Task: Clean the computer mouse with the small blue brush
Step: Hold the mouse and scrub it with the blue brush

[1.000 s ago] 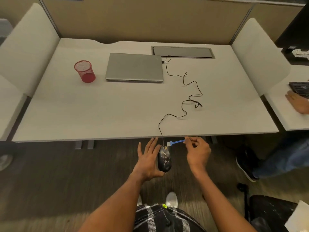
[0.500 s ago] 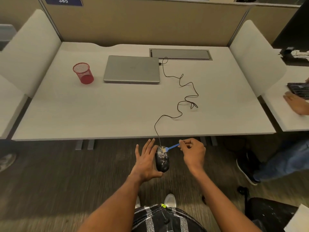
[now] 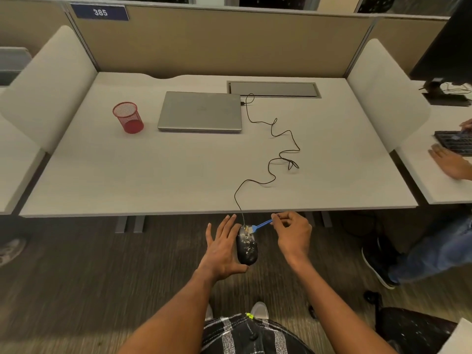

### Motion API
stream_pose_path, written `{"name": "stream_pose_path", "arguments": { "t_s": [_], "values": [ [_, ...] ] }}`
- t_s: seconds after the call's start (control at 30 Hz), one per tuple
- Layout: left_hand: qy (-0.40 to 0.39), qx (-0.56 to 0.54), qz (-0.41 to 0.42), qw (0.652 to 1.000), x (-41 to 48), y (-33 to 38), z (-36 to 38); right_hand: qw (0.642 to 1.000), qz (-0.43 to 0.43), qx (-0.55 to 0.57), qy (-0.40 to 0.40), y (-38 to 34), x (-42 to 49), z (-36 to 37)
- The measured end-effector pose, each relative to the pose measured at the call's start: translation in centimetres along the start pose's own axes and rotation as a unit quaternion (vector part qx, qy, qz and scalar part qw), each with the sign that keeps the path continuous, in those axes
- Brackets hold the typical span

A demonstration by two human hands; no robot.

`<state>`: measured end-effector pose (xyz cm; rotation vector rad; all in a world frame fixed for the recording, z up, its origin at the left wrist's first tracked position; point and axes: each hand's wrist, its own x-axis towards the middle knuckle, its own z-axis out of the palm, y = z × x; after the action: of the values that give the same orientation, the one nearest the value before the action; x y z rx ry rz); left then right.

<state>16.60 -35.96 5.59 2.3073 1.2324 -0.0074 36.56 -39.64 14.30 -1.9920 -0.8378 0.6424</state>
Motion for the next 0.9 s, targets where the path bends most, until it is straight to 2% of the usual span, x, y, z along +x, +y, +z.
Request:
{"name": "stream_pose_path", "arguments": {
  "t_s": [0.13,0.4,0.57,0.9],
  "values": [
    [0.004,-0.005,-0.001,1.000,-0.2,0.1,0.0,1.000,-0.005,0.006,0.024,0.0,-0.1,-0.4],
    [0.001,-0.007,0.000,1.000,-0.7,0.6,0.2,1.000,-0.022,-0.004,-0.010,-0.5,-0.5,0.3],
    [0.000,-0.002,-0.001,1.000,-1.0,0.7,0.3,1.000,-0.007,0.005,0.029,-0.4,-0.6,0.0],
    [0.008,-0.012,-0.009,1.000,-1.3,0.8,0.4,0.999,0.000,-0.009,0.042,-0.1,-0.9,-0.1]
  ]
}}
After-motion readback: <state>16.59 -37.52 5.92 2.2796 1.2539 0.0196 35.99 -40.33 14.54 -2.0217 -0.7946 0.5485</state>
